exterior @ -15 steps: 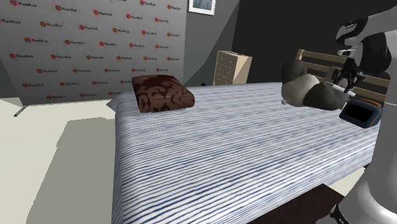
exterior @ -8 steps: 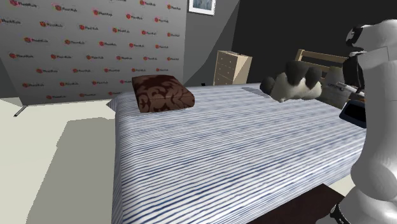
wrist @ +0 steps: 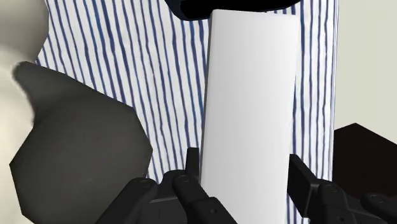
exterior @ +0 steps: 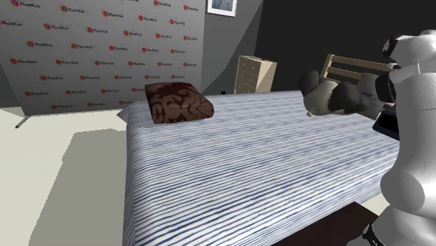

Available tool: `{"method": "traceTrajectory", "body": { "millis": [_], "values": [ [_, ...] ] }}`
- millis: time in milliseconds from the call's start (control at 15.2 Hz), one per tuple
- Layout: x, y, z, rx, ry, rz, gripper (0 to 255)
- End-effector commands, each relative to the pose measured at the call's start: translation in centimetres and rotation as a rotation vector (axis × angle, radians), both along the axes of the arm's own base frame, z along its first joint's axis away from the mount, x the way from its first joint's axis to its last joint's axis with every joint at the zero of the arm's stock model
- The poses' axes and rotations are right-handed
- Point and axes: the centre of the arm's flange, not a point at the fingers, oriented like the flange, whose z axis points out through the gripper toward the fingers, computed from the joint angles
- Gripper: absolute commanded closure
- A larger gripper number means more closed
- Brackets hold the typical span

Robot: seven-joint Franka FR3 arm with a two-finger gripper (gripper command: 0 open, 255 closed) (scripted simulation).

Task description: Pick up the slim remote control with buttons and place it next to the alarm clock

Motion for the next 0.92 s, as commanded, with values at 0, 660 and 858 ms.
{"method": "traceTrajectory", "body": {
  "millis": [0, 660, 858],
  "values": [
    [-0.1, 0.1, -1.0, -0.001, 0.000, 0.000, 255],
    [-0.1, 0.1, -6.3, -0.001, 0.000, 0.000, 255],
    [-0.1, 0.1, -7.9, -0.001, 0.000, 0.000, 255]
  ]
}}
